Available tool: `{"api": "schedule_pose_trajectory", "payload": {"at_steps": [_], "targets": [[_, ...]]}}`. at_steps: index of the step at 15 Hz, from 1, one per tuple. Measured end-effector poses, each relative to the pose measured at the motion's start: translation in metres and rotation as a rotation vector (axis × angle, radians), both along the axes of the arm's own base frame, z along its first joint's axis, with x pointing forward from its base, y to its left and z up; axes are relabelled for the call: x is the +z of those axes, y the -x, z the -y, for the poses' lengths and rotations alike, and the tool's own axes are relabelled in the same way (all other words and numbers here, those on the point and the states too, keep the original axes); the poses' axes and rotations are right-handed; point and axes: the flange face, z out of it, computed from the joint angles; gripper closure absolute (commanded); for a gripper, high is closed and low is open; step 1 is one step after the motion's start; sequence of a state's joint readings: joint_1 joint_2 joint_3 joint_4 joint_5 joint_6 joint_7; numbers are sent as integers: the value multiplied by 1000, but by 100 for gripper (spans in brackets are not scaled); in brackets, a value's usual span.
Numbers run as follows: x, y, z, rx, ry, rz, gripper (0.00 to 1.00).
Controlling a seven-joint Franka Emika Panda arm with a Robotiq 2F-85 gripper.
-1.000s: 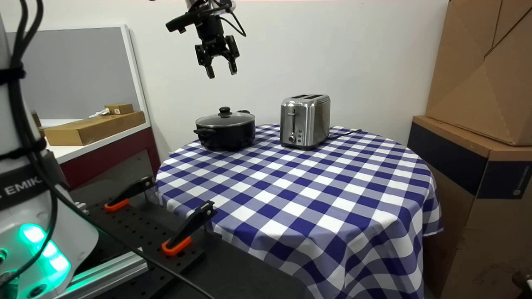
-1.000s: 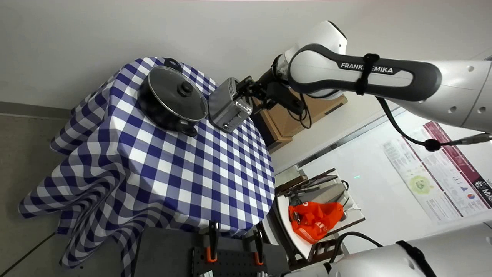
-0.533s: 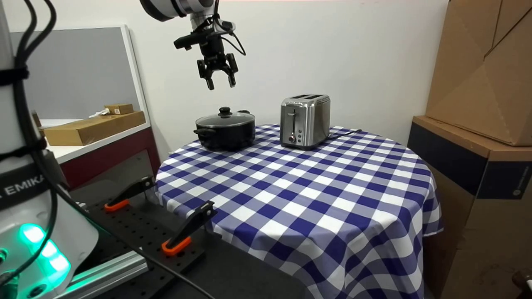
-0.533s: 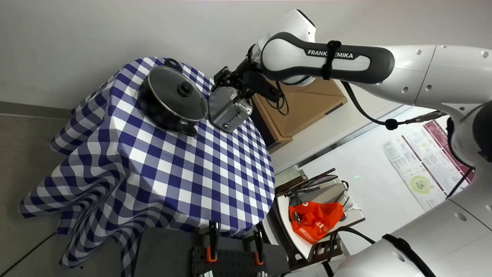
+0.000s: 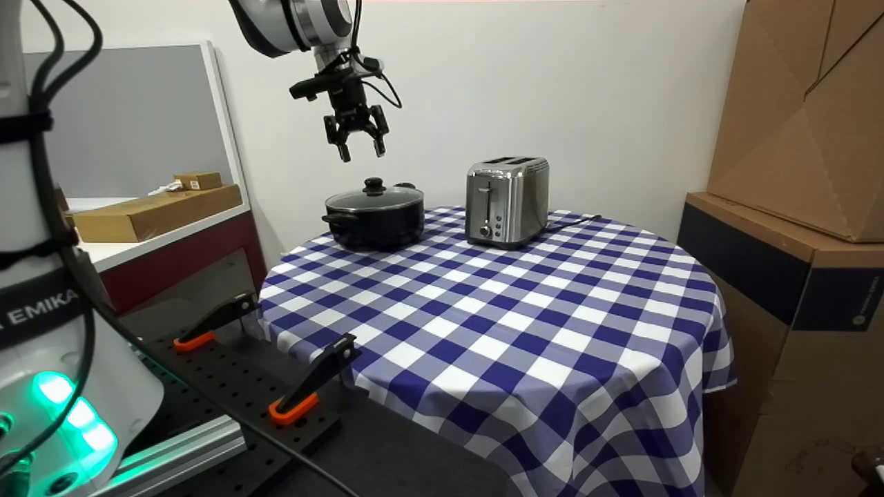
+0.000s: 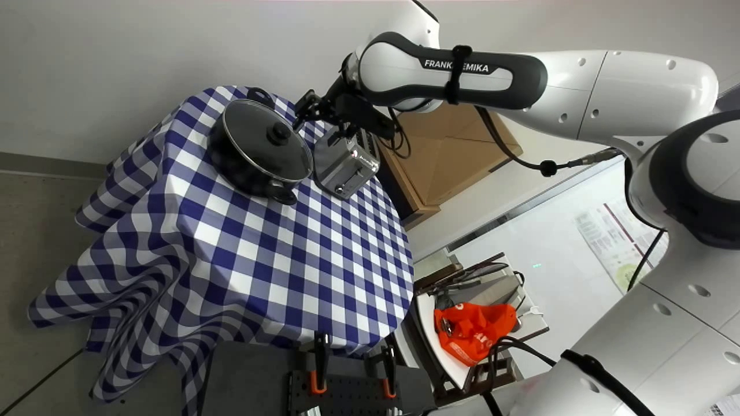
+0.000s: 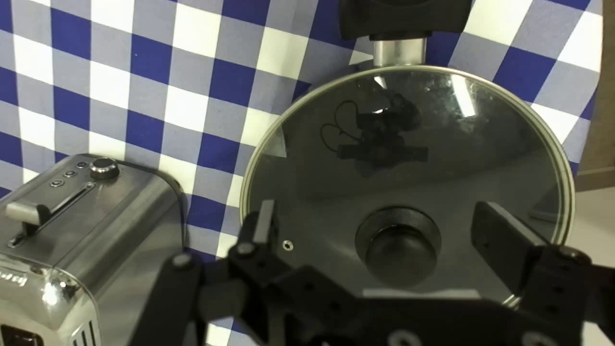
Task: Remove the glass lid from the black pot
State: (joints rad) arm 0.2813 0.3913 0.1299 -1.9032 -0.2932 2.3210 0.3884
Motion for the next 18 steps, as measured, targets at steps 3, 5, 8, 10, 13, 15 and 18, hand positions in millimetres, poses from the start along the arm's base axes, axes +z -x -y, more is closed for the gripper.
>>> {"api": "schedule_pose_trajectory", "payload": {"at_steps": [3, 5, 8, 10, 13, 15, 18], "targets": [[-10, -12, -7, 6, 37, 5, 0], [-18, -20, -8, 2, 55, 3, 0], [-30, -32, -9, -5, 70, -3, 0], [-36, -39, -11, -8, 78, -8, 0], [-43, -46, -16, -9, 85, -14, 0], [-46, -50, -20, -9, 87, -17, 0], [-49, -55, -25, -7, 90, -19, 0]]}}
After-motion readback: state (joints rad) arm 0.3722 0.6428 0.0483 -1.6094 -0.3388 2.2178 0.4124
